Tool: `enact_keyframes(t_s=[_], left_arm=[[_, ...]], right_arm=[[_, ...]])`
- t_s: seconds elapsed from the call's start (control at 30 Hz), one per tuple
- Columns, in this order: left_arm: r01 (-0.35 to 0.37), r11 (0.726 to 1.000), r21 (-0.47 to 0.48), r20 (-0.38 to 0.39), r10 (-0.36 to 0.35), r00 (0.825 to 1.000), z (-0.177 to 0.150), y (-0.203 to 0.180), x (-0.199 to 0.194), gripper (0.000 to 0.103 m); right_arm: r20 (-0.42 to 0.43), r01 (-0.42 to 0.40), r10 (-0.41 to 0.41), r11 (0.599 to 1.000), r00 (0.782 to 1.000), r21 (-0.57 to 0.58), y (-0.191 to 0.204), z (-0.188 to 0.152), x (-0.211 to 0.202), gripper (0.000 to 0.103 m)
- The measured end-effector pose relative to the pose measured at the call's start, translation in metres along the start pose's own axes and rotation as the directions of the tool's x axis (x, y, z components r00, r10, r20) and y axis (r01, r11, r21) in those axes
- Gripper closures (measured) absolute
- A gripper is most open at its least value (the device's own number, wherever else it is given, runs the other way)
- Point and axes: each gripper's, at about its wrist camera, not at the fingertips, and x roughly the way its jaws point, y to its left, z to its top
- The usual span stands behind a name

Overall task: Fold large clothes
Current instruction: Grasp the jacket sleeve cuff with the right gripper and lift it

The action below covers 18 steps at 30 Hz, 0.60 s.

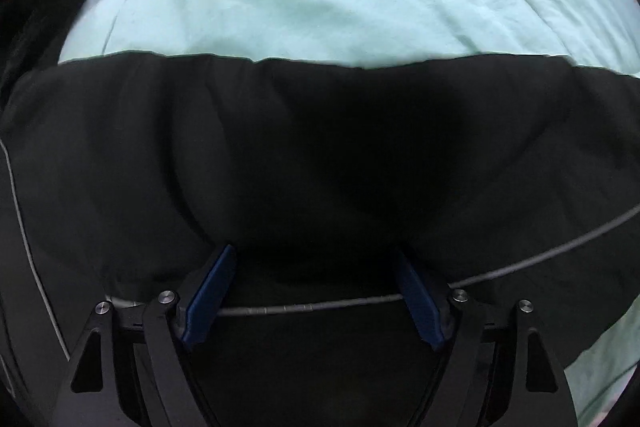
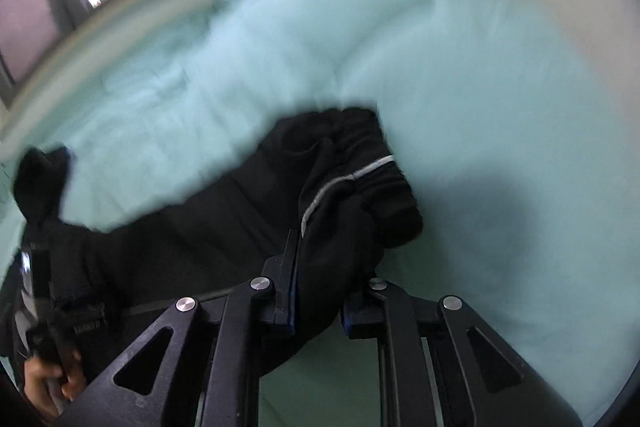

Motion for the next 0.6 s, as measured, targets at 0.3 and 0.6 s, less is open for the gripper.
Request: enact_keyframes(t_s=[0.3, 0.6], left_arm=[[0.128, 0.992, -0.002, 0.132, -0.127, 0.983, -0.036, 0.065, -0.105, 0.022], [-0.011, 1.0, -0.007, 0.239, 0.012, 0.971, -0.093, 0.214, -0.194, 0.022]], right_arm=[[0.062, -0.122, 0.121, 0.992, 0.991, 0.013, 0.03, 0.004, -0.069, 0.086], [0.091, -0.188, 0.199, 0.975, 0.976, -0.121, 0.203, -0.017, -0.146, 0.086]])
